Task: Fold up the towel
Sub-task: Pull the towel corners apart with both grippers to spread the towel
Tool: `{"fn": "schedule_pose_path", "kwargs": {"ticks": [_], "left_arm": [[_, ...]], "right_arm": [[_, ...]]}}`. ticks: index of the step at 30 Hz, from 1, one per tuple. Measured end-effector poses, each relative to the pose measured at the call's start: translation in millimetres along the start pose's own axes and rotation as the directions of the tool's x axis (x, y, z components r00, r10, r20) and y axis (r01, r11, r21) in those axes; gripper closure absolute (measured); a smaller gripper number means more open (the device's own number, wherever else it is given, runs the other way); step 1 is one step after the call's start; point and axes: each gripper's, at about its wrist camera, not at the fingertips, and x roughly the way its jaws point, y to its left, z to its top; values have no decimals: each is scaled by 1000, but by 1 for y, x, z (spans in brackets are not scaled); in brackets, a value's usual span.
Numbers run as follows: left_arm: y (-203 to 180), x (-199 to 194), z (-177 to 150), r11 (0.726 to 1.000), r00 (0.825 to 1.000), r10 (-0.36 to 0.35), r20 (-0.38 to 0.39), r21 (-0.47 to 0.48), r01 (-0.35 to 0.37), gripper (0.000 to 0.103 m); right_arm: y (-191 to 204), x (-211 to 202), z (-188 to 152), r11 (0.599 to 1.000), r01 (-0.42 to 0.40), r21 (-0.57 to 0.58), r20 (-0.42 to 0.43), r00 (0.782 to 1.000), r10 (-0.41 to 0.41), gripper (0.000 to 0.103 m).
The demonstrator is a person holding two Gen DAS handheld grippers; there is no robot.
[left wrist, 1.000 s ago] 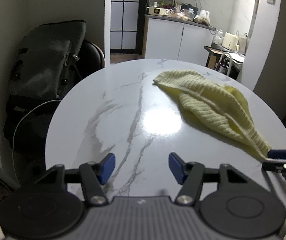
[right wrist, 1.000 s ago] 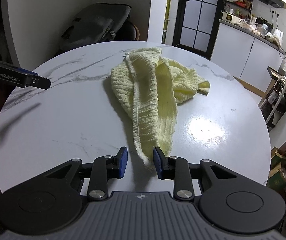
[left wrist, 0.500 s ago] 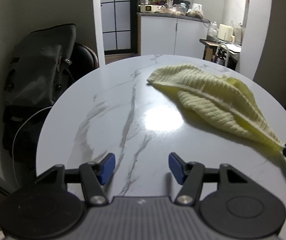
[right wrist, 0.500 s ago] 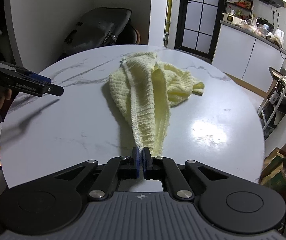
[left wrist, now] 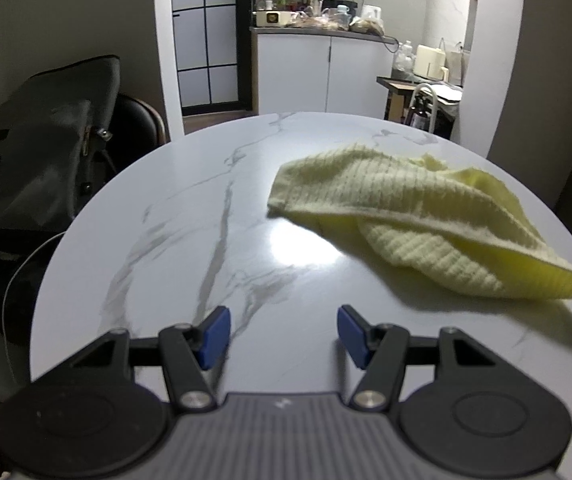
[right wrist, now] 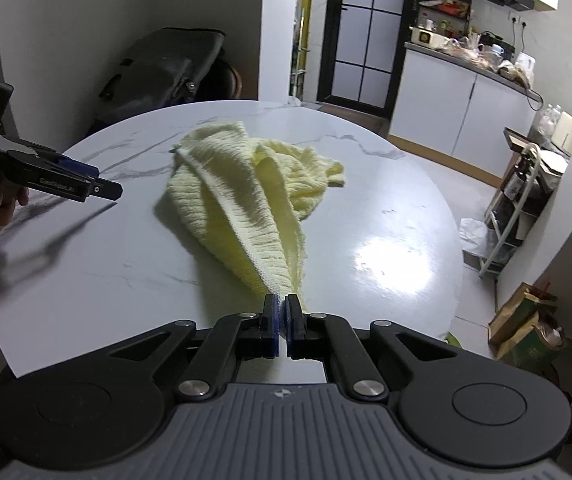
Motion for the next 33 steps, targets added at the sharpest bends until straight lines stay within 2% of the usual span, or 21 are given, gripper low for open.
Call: {"fn": "schedule_pose_path", "kwargs": {"ticks": [14, 27, 33], "left_arm": [[-13, 12, 8, 999, 1000, -18, -11, 38, 19, 40], [-32, 24, 17, 996, 999, -34, -8, 82, 34, 40], [-45, 30, 22, 992, 999, -52, -2, 114, 52, 40]], "right_arm": [[-28, -6, 6, 995, 89, 36, 16, 996, -89, 99], [-51, -3, 6, 989, 141, 55, 17, 990, -142, 99], [-56, 2, 5, 989, 137, 58, 14, 990, -138, 99]]}}
